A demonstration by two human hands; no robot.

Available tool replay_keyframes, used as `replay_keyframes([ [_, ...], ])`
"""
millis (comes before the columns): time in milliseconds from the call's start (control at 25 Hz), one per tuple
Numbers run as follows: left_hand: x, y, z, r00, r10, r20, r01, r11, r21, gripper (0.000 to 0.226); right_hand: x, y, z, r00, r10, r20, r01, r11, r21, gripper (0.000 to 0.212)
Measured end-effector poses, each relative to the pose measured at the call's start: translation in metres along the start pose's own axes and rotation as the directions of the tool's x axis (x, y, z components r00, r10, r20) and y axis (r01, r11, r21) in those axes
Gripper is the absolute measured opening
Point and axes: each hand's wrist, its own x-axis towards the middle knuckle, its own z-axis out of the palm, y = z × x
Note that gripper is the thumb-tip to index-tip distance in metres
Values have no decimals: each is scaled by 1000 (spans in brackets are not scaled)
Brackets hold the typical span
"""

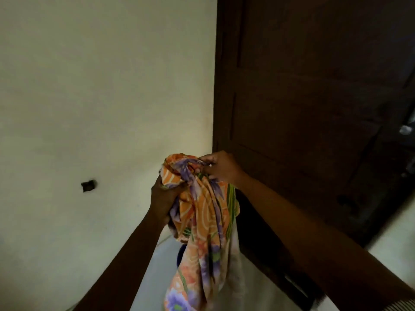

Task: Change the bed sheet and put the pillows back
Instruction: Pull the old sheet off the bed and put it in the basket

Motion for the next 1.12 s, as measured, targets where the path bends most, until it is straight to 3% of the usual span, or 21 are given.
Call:
replay_keyframes([
  [120, 54, 4, 36, 992, 89, -92, -87, 996, 24, 70, 74, 39, -16, 1000, 2, -9, -2, 998, 58, 34],
  [320, 154, 30, 87, 963, 240, -120, -228, 968, 107, 46, 182, 73, -53, 998, 57, 36, -65, 959, 277, 32],
  [480, 205, 27, 105, 965, 225, -133, -217, 974, 68, 60, 233, 93, -66, 997, 74, 36, -82, 939, 334, 36],
  [800, 239, -72, 113, 959, -57, -276, 46, 998, -46, 69, 258, 198, -19, 963, 129, 237, -187, 953, 240, 37],
  [920, 234, -134, 107, 899, -195, -392, 204, 979, -18, 80, 254, 251, 18, 914, 123, 387, -179, 978, 112, 38],
  [1120, 233, -239, 97, 732, -418, -538, 494, 870, -3, 94, 249, 328, 78, 762, 130, 635, -133, 990, -42, 35],
])
